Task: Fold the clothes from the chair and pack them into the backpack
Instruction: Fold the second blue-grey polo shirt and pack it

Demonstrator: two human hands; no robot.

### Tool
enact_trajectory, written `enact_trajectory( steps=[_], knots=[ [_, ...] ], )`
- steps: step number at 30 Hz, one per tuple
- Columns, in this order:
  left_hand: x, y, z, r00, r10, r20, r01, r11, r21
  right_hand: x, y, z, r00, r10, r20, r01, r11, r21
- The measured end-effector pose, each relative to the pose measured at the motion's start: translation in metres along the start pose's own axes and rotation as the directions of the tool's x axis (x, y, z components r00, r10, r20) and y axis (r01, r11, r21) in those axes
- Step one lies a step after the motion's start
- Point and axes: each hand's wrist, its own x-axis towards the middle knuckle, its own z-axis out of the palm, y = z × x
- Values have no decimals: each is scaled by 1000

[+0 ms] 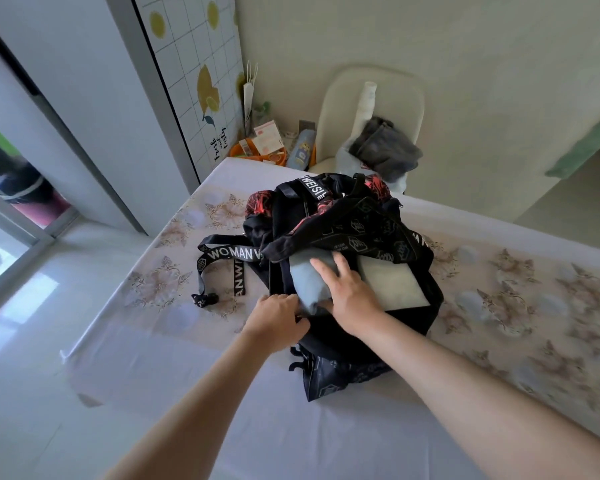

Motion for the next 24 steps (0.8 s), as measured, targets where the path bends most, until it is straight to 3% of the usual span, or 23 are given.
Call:
enact_trajectory(
  steps=[4,9,13,15,16,19,21,23,24],
  knots=[
    [1,3,-17,983,72,166,-104,975,195,8,-10,-5,998,56,13,-55,998,-2],
    [-16,-1,2,945,327,-5,-327,945,2,-11,-10,4,994,-17,111,11,999,53],
    [-23,-1,0,923,378,-74,-383,922,-65,1,9,-18,982,-34,183,76,971,-227],
    [-25,4,-7,921,352,-167,-376,917,-137,3,12,-27,964,-28,263,87,973,-213],
    [-23,6,-10,903,328,-278,-382,909,-165,1,12,-27,953,-36,299,89,982,-165],
    [-2,15,-18,773,277,-570,-430,890,-151,-9,9,-21,948,-67,311,70,998,0],
    [15,19,-17,824,270,-498,-361,928,-94,-13,9,-18,970,-43,240,19,995,100],
    [24,16,-5,934,239,-264,-236,971,42,-18,11,-13,986,34,161,-63,982,178],
    [25,10,3,957,220,-188,-203,973,107,-22,11,-9,982,64,175,-96,979,181]
  ],
)
